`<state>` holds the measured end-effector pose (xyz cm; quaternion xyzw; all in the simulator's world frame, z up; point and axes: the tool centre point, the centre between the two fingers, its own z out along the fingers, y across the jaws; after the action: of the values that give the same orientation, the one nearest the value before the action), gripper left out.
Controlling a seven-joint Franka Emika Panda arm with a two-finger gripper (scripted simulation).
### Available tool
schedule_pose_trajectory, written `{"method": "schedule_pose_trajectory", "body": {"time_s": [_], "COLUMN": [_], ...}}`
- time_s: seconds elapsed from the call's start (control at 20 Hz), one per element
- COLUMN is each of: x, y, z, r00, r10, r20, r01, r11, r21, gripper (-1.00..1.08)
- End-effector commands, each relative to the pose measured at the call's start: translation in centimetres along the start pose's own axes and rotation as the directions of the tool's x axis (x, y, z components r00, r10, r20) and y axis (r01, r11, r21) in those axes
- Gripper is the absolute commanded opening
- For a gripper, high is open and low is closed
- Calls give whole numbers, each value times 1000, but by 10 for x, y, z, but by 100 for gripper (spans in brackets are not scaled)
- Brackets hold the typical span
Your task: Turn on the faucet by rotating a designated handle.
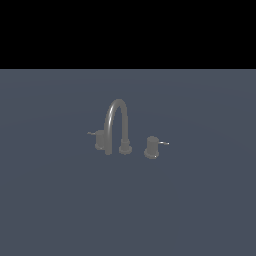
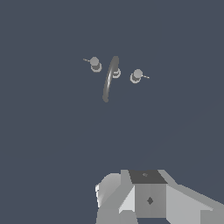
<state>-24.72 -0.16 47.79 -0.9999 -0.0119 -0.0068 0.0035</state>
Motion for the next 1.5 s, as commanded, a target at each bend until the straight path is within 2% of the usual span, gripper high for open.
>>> {"method": "schedule_pose_trajectory", "body": {"time_s": [0.0,0.45,0.7,1.15,1.45], "x": [0,3,5,33,66], "y": [0,11,11,9,8], "z": [0,-8,-7,9,32], "r00": [1000,1000,1000,996,977], "r10": [0,-5,2,91,213], "r20": [0,-28,-27,-16,11], "r01": [0,4,-2,-90,-213], "r11": [1000,999,1000,996,973], "r21": [0,-38,-31,25,86], "gripper": [-100,-100,-100,-100,-100]}}
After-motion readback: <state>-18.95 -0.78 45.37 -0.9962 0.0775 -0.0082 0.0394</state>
